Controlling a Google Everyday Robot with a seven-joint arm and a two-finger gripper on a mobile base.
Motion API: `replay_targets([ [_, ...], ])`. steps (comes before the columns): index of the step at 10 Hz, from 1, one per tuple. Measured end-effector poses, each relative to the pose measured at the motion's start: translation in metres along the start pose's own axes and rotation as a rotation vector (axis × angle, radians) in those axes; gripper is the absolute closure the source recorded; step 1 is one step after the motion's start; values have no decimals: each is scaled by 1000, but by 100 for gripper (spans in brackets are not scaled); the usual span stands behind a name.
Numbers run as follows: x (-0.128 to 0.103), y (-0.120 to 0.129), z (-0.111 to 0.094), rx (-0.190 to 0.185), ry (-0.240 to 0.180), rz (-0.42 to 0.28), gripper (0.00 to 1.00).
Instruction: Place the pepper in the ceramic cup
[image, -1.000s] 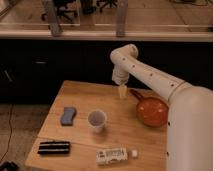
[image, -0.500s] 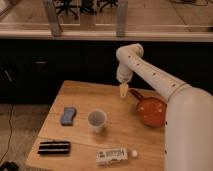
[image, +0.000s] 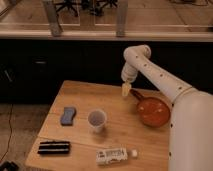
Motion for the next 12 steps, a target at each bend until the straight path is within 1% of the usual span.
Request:
replay_targets([
  [3, 5, -4, 5, 36, 8, 45, 20],
  [6, 14, -10, 9, 74, 36, 80, 20],
  [9, 23, -17, 19, 115, 77, 102, 20],
  [10, 26, -19, 22, 121, 85, 113, 20],
  [11, 33, -23, 26, 131, 104, 133, 20],
  [12, 38, -26, 32, 132, 113, 152, 20],
])
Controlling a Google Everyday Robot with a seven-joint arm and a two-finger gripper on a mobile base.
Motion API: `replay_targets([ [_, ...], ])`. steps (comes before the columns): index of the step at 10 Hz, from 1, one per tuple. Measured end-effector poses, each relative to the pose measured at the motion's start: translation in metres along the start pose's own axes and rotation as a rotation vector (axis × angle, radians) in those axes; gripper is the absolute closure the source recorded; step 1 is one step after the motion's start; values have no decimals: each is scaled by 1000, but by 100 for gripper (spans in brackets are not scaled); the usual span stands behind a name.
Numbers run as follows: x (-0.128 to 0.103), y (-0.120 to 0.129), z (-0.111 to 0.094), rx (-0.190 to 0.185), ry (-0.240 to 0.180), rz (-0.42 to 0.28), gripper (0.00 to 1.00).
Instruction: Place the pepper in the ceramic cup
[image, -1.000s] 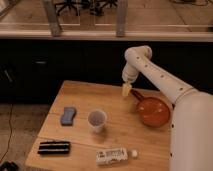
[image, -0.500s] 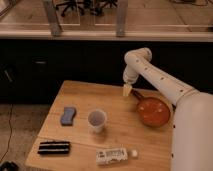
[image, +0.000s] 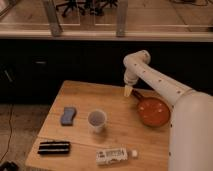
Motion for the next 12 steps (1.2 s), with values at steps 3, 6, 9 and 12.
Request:
replay_targets([
  [3, 11, -5, 14, 1, 17, 64, 20],
  [6, 25, -8, 25, 1, 22, 126, 20],
  [9, 37, -10, 37, -1, 21, 171, 20],
  [12, 42, -6, 58, -20, 16, 188, 20],
])
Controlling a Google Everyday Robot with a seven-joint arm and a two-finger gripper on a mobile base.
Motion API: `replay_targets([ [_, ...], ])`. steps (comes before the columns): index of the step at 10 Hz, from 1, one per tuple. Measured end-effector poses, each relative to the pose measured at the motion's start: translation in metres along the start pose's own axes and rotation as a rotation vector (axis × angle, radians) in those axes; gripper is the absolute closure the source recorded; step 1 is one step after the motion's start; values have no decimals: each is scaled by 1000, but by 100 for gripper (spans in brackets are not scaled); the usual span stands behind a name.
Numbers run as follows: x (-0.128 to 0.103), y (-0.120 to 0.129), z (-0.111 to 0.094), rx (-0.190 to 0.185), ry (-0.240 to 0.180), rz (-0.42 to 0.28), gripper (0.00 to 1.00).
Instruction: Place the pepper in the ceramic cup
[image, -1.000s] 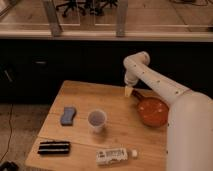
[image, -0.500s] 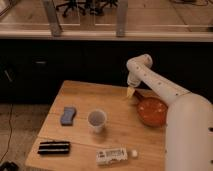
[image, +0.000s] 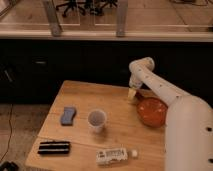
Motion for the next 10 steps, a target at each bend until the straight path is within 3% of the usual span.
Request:
replay_targets([
  [5, 4, 5, 18, -31, -3, 24, 23],
  [10, 5, 6, 18, -29, 1, 52, 69],
])
